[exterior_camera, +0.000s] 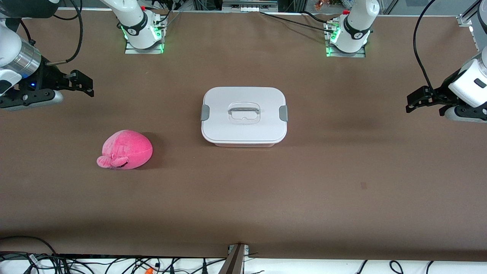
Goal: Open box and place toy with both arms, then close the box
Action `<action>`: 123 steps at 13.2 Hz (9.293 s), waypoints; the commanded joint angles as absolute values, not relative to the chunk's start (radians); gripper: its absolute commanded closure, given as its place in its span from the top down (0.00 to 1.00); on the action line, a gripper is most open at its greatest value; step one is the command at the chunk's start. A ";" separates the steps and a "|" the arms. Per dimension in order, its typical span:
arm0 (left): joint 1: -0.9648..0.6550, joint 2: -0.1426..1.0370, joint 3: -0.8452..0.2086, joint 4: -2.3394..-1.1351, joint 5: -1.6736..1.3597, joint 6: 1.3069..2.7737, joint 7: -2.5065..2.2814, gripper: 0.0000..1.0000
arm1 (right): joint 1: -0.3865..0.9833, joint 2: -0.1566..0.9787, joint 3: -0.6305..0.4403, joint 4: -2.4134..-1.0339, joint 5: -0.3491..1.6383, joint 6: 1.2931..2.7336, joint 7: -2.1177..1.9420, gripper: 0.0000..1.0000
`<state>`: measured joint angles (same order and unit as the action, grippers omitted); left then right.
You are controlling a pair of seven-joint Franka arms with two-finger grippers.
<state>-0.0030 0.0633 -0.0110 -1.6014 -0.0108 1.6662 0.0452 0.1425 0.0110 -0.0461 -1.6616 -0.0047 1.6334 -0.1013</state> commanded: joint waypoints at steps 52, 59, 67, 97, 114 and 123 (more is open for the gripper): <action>-0.228 0.486 -0.638 -1.710 0.270 2.239 0.535 0.63 | 0.097 0.420 -0.028 -1.720 0.032 2.028 -0.092 1.00; -0.244 0.511 -0.640 -1.713 0.290 2.269 0.546 0.00 | 0.091 0.459 -0.029 -1.792 0.032 2.129 -0.101 0.85; -0.221 0.445 -0.670 -1.655 0.275 2.116 0.653 0.00 | 0.067 0.463 -0.029 -1.792 0.031 2.123 -0.216 0.00; 0.413 0.420 -0.657 -1.313 0.281 1.425 1.373 0.00 | 0.881 0.705 0.008 -1.305 -0.253 1.824 -0.456 0.27; 0.414 0.422 -0.657 -1.318 0.279 1.424 1.374 0.00 | 0.677 0.591 0.000 -1.264 -0.094 1.965 -0.321 1.00; 0.226 0.460 -0.686 -1.327 0.213 1.446 1.361 0.00 | 0.264 0.083 -0.051 -1.609 0.106 1.746 -0.107 1.00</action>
